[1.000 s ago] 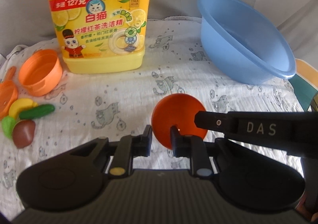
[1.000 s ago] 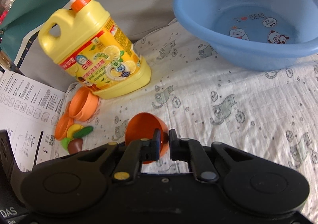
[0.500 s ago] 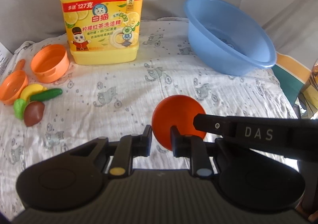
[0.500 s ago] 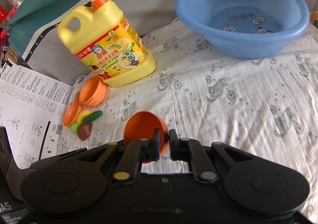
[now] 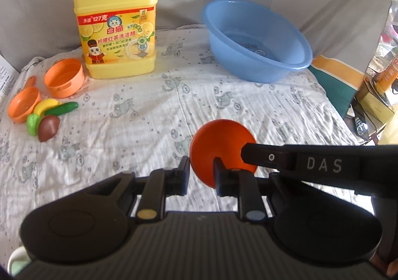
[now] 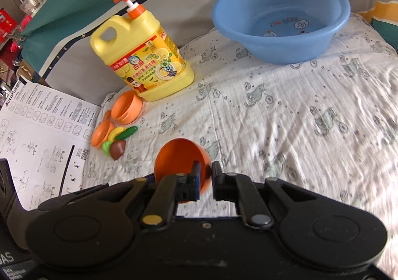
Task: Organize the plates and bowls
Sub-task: 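Carry the orange cup with both grippers over the nested bowls, then lower the orange cup into the clear bowl and open both grippers, then close both grippers on the rim of the blue bowl stack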
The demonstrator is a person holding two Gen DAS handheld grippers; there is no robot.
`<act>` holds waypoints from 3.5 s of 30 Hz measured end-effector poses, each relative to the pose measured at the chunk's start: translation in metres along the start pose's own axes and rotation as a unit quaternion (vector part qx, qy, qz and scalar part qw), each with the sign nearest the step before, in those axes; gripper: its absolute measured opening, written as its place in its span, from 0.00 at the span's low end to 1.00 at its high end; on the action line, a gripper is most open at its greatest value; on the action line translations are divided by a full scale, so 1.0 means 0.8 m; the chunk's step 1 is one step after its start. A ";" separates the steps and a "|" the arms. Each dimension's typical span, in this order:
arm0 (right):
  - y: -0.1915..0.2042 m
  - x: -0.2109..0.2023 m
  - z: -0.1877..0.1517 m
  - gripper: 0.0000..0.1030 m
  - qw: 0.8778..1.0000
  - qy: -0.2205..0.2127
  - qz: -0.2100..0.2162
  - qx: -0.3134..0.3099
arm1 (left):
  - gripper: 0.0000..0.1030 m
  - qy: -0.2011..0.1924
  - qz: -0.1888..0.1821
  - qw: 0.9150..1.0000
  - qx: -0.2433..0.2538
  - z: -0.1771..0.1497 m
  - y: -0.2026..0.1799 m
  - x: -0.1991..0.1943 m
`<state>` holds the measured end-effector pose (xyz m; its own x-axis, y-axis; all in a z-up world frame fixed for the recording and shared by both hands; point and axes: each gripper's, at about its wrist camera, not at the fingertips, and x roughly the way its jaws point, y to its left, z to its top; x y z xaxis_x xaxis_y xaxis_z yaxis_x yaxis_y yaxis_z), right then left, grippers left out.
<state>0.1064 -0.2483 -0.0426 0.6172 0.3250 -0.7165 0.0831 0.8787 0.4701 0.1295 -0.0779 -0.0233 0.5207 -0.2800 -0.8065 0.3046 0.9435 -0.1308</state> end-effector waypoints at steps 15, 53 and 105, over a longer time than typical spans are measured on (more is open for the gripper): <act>0.016 -0.077 -0.059 0.09 1.000 -0.011 0.013 -0.021 | 0.18 -0.019 0.001 1.000 0.007 -0.058 -0.015 -0.083; 0.014 -0.083 -0.171 0.11 0.998 0.047 0.003 -0.030 | 0.22 0.035 0.002 0.999 0.001 -0.173 -0.011 -0.096; -0.016 -0.061 -0.179 1.00 0.997 0.030 -0.071 -0.006 | 1.00 0.000 0.008 1.000 -0.018 -0.195 0.039 -0.087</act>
<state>-0.0373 -0.2256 -0.0875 0.5514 0.2166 -0.8056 0.1574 0.9214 0.3554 -0.0218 -0.0013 -0.0611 0.5254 -0.2652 -0.8084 0.2671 0.9535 -0.1392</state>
